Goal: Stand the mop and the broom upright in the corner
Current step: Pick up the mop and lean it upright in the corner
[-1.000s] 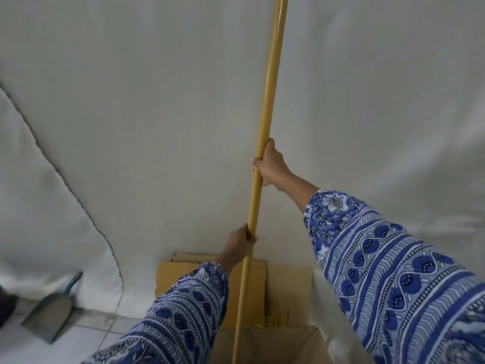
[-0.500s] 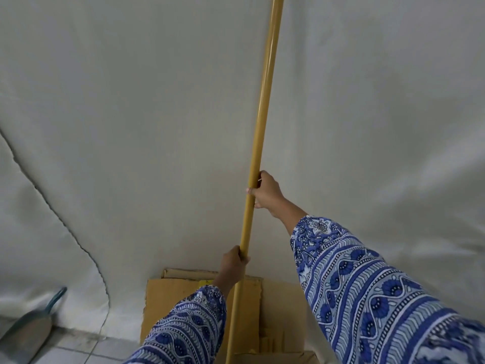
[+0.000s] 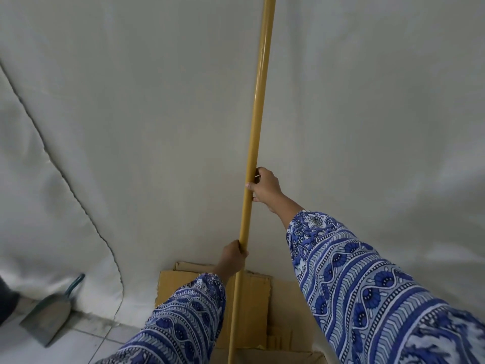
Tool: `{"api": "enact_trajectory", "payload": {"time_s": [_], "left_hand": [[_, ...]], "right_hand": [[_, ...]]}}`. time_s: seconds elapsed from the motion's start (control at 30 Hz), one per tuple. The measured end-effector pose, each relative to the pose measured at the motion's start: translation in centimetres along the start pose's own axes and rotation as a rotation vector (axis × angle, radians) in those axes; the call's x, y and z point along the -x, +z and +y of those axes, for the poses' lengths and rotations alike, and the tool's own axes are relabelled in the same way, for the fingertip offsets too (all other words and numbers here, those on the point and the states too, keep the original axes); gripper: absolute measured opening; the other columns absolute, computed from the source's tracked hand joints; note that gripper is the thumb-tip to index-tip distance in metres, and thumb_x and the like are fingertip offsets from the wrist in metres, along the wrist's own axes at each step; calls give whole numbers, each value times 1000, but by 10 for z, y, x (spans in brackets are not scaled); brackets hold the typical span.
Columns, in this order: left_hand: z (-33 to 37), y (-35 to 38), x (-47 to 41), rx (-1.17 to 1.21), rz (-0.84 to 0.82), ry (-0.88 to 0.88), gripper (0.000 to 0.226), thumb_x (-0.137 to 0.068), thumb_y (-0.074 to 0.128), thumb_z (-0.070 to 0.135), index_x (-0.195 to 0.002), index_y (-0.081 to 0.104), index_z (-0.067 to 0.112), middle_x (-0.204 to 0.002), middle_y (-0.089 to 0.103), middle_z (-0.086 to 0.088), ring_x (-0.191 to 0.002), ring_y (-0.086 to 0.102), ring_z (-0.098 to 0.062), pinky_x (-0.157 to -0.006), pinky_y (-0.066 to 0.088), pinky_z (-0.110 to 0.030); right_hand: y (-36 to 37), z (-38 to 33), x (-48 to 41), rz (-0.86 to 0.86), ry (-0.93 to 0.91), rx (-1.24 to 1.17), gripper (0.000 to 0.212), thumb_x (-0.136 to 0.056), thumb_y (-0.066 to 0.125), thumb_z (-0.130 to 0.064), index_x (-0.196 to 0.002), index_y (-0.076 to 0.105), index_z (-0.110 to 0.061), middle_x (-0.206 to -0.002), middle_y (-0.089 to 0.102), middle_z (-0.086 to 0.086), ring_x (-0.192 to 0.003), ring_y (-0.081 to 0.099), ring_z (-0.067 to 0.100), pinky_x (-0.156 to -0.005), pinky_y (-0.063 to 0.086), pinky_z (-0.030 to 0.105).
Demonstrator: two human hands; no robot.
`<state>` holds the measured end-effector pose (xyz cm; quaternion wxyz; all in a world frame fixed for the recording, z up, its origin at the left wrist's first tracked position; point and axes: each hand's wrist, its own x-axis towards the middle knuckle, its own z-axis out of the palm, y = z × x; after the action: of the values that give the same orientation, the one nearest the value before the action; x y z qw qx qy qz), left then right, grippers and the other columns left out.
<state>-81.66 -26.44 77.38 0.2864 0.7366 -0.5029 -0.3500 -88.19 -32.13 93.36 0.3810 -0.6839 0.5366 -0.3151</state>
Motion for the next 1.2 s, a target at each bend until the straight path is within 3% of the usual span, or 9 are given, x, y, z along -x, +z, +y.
{"api": "enact_trajectory", "payload": {"time_s": [0.13,0.23,0.43,0.53,0.63,0.7,0.8,0.97,1.2], "left_hand": [[-1,-2,1,16,-5,-5,21,-93,47,10,-108,53,-3,-94,51,-8,-86,49,-21,-83,47,-34],[0,-3,3,11,-6,-13,28,-94,48,13,-114,51,-5,-95,50,-7,-86,48,-20,-78,43,-30],[3,-7,12,35,-22,-61,33,-94,48,18,-120,47,-3,-104,55,-13,-88,48,-19,-78,43,-31],[-1,-11,18,29,-5,-74,37,-94,47,19,-123,43,-3,-122,57,-20,-91,52,-23,-87,48,-38],[-5,-16,27,-6,9,-83,46,-93,50,23,-129,39,-4,-125,54,-19,-109,55,-31,-95,46,-42],[-10,-22,33,-37,18,-77,47,-93,51,23,-129,39,-6,-120,53,-18,-109,52,-29,-97,44,-41],[-24,-39,46,-71,52,-69,48,-93,51,24,-129,39,-6,-133,48,-22,-112,50,-29,-99,42,-40],[-65,-91,68,-89,102,-80,50,-94,50,26,-132,40,-4,-139,43,-22,-127,43,-33,-104,37,-36],[-200,-230,129,-61,223,-160,44,-94,50,25,-126,49,-3,-135,47,-23,-125,44,-34,-104,37,-36]], "right_hand": [[1,-1,3,-11,20,-3,37,-86,58,-9,-120,48,-2,-123,58,19,-105,59,30,-95,51,47],[1,-2,7,-28,26,-7,39,-87,58,-12,-123,45,-4,-124,56,18,-97,55,26,-90,50,39],[0,-2,14,-61,41,10,51,-88,58,-16,-133,37,-5,-132,52,17,-117,54,30,-84,41,30],[2,2,19,-58,48,6,58,-88,58,-16,-137,31,-4,-139,46,17,-124,50,31,-91,41,31],[3,5,25,-16,63,-20,64,-89,57,-16,-141,23,-3,-147,37,18,-131,42,31,-103,38,35],[6,7,29,23,63,-37,64,-89,56,-14,-142,22,-3,-148,35,18,-133,40,30,-103,38,34],[15,8,37,113,64,-30,64,-89,56,-12,-142,22,-3,-148,32,16,-132,41,30,-99,40,31],[46,-1,50,489,131,-17,60,-86,54,-11,-138,27,-1,-144,33,20,-130,37,36,-104,39,42],[176,-50,90,632,216,-39,65,-84,51,-16,-140,22,1,-150,22,20,-134,29,37,-112,28,42]]}}
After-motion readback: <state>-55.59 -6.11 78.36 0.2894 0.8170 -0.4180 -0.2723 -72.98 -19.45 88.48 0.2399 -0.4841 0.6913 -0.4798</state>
